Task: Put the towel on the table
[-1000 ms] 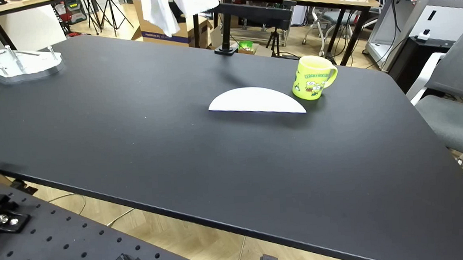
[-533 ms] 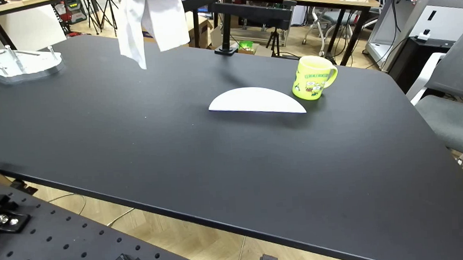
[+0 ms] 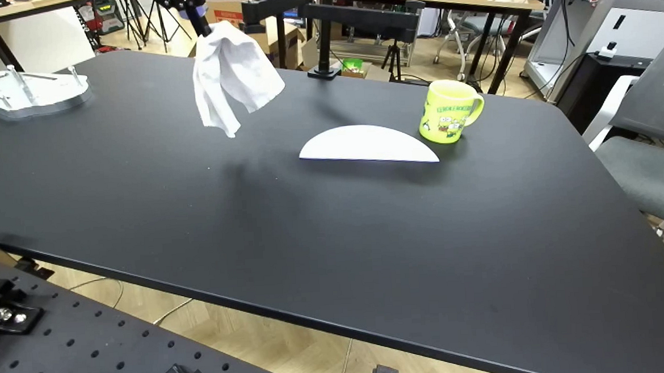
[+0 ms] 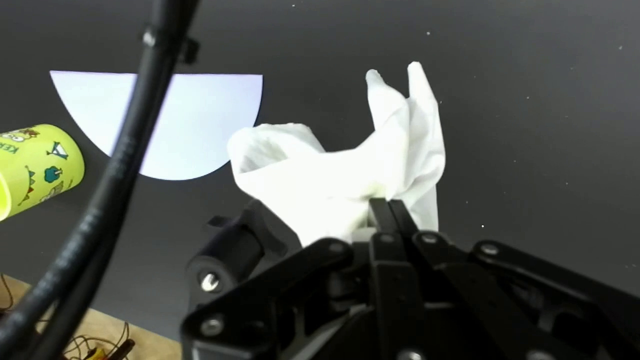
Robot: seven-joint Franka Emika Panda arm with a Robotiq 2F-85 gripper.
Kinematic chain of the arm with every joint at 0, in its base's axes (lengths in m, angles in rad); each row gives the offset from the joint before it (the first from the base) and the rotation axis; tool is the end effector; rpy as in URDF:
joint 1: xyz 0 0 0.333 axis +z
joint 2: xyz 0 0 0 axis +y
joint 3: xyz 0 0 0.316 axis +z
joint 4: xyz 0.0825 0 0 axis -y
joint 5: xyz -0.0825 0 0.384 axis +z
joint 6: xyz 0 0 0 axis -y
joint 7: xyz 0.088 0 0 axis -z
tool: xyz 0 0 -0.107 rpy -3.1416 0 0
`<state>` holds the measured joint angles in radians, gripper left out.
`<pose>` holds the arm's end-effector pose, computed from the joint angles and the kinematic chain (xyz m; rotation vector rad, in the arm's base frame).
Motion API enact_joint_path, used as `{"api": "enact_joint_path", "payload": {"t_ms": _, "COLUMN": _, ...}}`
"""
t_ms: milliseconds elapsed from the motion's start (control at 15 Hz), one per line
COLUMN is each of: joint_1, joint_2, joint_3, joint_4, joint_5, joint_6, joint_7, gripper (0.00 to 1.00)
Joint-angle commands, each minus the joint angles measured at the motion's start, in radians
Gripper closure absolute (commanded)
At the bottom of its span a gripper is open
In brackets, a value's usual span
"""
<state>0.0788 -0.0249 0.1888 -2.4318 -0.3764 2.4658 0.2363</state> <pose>0.4698 0.1294 0.3194 2.8739 0.4633 0.1710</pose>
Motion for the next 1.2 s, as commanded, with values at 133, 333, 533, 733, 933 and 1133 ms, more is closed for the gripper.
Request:
{"api": "enact_joint_path", "payload": {"t_ms": 133, "joint_1": 0.073, "joint_2": 0.089, "joint_3": 0.002, "joint_4": 0.023, "joint_5": 0.005, "joint_6": 0.002, "joint_7": 0.159, "gripper": 1.0}}
{"api": "enact_joint_path", "payload": {"t_ms": 333, "joint_1": 0.113, "joint_2": 0.119, "joint_3": 0.005, "joint_4": 0.025, "joint_5": 0.017, "joint_6": 0.001, "joint_7": 0.151, "gripper": 1.0}}
{"api": "enact_joint_path", "payload": {"t_ms": 533, "joint_1": 0.138, "joint_2": 0.144, "joint_3": -0.004, "joint_4": 0.029, "joint_5": -0.009, "joint_6": 0.014, "joint_7": 0.148, "gripper": 1.0}}
{"api": "enact_joint_path", "payload": {"t_ms": 733, "joint_1": 0.15, "joint_2": 0.156, "joint_3": -0.016, "joint_4": 0.028, "joint_5": -0.045, "joint_6": 0.032, "joint_7": 0.149, "gripper": 0.68}}
{"api": "enact_joint_path", "payload": {"t_ms": 933, "joint_1": 0.15, "joint_2": 0.15, "joint_3": -0.017, "joint_4": 0.027, "joint_5": -0.025, "joint_6": 0.024, "joint_7": 0.126, "gripper": 0.47}}
{"api": "enact_joint_path", "payload": {"t_ms": 1133, "joint_1": 0.145, "joint_2": 0.122, "joint_3": -0.009, "joint_4": 0.023, "joint_5": 0.034, "joint_6": -0.005, "joint_7": 0.097, "gripper": 0.27}}
